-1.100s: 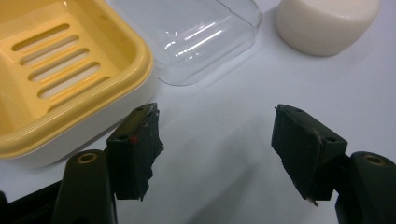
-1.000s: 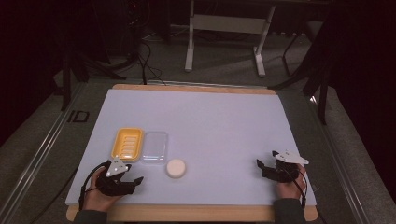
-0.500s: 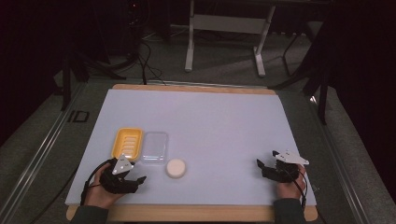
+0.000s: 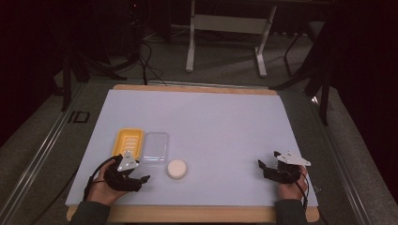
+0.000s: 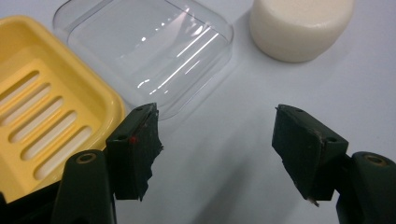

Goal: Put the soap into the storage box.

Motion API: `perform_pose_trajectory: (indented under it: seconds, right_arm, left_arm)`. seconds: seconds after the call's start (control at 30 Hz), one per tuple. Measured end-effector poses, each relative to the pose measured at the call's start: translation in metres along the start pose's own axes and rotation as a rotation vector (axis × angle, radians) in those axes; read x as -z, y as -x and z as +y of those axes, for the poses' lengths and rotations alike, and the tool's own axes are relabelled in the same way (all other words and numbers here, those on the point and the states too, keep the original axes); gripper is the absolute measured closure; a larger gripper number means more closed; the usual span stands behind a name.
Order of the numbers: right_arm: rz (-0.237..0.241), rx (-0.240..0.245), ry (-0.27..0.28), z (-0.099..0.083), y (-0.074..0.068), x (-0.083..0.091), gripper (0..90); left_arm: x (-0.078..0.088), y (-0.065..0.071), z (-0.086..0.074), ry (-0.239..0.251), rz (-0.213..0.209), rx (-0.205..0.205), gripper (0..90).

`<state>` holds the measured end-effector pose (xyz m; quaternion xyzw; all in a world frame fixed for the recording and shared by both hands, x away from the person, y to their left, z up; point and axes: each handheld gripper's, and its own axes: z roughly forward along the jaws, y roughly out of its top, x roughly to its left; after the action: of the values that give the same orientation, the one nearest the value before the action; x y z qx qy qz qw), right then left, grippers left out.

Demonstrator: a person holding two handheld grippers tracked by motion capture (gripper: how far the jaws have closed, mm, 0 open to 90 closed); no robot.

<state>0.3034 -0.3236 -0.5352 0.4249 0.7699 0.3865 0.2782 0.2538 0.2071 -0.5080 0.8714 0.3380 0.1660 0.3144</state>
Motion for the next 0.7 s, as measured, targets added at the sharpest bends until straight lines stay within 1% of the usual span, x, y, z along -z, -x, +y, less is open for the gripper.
perform_pose_trajectory:
  seconds: [0.2, 0.3, 0.33, 0.5, 0.6, 0.7]
  right_arm:
    - [0.002, -0.001, 0.004, 0.0, 0.0, 0.0, 23.2]
    - [0.002, -0.001, 0.004, 0.0, 0.0, 0.0, 23.2]
    - [0.002, -0.002, 0.007, 0.0, 0.0, 0.0, 23.2]
    - [0.002, -0.003, 0.009, 0.0, 0.0, 0.001, 23.3]
    - [0.002, -0.004, 0.012, 0.0, 0.0, 0.001, 23.2]
    - [0.002, -0.006, 0.012, 0.0, 0.0, 0.001, 23.2]
  left_arm:
    - [-0.003, 0.003, 0.009, -0.024, -0.018, -0.049, 31.9]
    - [-0.003, 0.003, 0.011, -0.023, -0.024, -0.057, 31.9]
    - [-0.004, 0.003, 0.013, -0.027, -0.024, -0.07, 31.9]
    - [-0.004, 0.002, 0.016, -0.034, -0.029, -0.08, 32.0]
    - [-0.003, 0.001, 0.02, -0.042, -0.034, -0.095, 31.9]
    - [-0.004, 0.001, 0.021, -0.043, -0.041, -0.103, 31.9]
